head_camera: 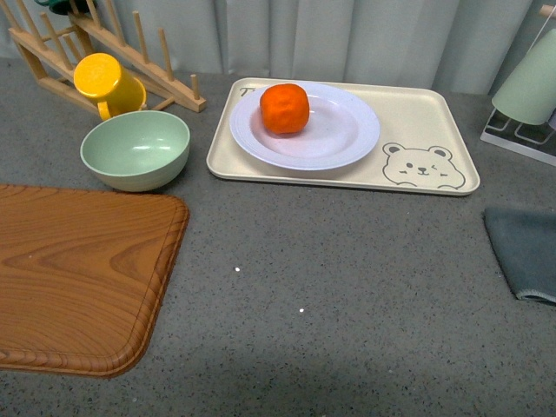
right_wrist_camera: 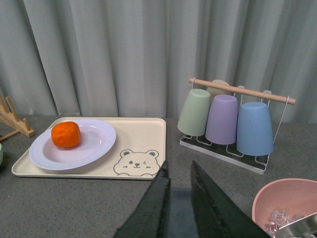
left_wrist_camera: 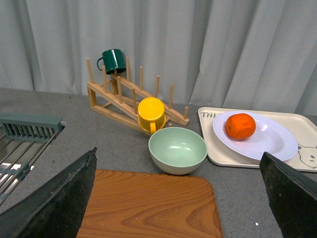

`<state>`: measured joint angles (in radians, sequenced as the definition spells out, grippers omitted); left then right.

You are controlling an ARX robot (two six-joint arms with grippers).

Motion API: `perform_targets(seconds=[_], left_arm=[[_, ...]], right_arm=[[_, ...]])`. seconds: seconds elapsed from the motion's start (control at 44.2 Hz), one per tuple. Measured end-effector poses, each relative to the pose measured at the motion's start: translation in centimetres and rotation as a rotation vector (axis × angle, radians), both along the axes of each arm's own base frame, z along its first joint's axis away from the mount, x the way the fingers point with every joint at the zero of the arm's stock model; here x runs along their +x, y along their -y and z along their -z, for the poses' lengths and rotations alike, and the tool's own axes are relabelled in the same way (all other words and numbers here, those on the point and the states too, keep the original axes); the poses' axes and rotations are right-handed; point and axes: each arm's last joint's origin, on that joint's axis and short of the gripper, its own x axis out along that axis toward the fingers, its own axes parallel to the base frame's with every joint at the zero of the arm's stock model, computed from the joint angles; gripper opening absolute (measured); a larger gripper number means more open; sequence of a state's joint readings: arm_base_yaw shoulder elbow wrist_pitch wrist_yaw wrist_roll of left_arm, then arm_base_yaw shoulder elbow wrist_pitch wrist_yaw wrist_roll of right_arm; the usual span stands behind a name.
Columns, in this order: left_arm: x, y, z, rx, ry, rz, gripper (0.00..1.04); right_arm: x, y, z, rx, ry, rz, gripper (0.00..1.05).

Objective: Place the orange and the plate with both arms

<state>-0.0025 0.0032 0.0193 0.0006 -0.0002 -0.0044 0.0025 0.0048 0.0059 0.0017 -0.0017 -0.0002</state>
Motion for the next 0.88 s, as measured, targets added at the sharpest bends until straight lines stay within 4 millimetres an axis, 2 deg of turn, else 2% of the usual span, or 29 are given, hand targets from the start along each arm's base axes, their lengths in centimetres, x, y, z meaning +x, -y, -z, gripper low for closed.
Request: perform_targets(seconds=[0.091,0.362,0.883], left_arm=[[0.0,0.0,0.0,0.0,0.0,0.0,0.98],[0.0,0.0,0.0,0.0,0.0,0.0,0.98],[0.0,0.0,0.0,0.0,0.0,0.0,0.98]], right_arm=[[0.0,0.0,0.0,0.0,0.0,0.0,0.5],[0.0,0.0,0.0,0.0,0.0,0.0,0.97],[0.0,0.0,0.0,0.0,0.0,0.0,0.95]])
